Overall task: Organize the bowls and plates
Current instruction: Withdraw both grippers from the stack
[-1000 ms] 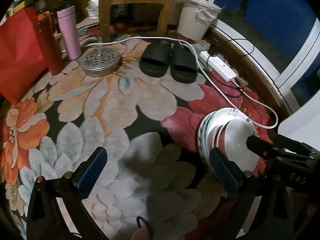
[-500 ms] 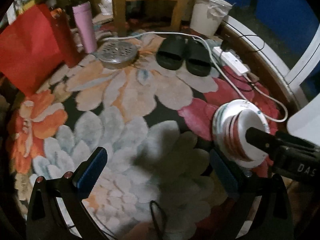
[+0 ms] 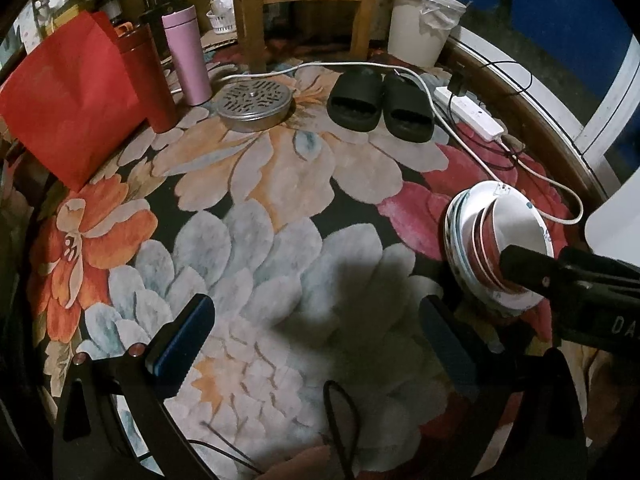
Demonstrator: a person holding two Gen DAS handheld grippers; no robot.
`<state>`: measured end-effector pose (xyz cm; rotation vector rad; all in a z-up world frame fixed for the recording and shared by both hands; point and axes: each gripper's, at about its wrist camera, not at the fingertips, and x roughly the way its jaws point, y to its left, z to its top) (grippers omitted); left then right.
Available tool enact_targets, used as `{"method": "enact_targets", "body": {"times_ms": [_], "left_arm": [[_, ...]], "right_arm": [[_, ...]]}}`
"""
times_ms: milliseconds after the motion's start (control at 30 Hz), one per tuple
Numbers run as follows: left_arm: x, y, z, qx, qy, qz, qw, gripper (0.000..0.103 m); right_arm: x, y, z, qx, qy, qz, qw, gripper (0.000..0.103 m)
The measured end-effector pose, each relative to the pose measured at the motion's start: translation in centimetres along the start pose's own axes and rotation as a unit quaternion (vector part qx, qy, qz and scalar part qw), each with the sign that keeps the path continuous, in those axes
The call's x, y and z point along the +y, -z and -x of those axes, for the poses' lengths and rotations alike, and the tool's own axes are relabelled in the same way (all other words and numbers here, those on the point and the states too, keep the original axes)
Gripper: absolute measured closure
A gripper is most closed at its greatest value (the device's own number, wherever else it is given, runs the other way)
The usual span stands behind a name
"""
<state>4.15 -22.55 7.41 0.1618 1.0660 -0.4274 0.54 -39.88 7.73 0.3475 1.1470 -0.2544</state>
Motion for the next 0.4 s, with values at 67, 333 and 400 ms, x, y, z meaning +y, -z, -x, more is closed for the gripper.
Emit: {"method": "enact_targets", "body": {"times_ms": [67,333,400], "left_arm": [[0.2,0.2,0.1,0.001,-0.002,0.0,1.0,0.001],[1.4,1.1,0.0,0.008,-0.002,0.018,0.9998,0.001],[1.8,1.4,0.0,0.008,-0.002,0.02,0.9998,0.001]], "right_arm": [[0.4,0.2,0.0,0.001,-0.001,0.006,1.0,0.004],[1.6,0.8,-0.2,0.006,-0.005,0.022,1.0,0.004],[1.8,0.9,-0.4,0.008,-0.005,0.022,1.0,0.004]]}}
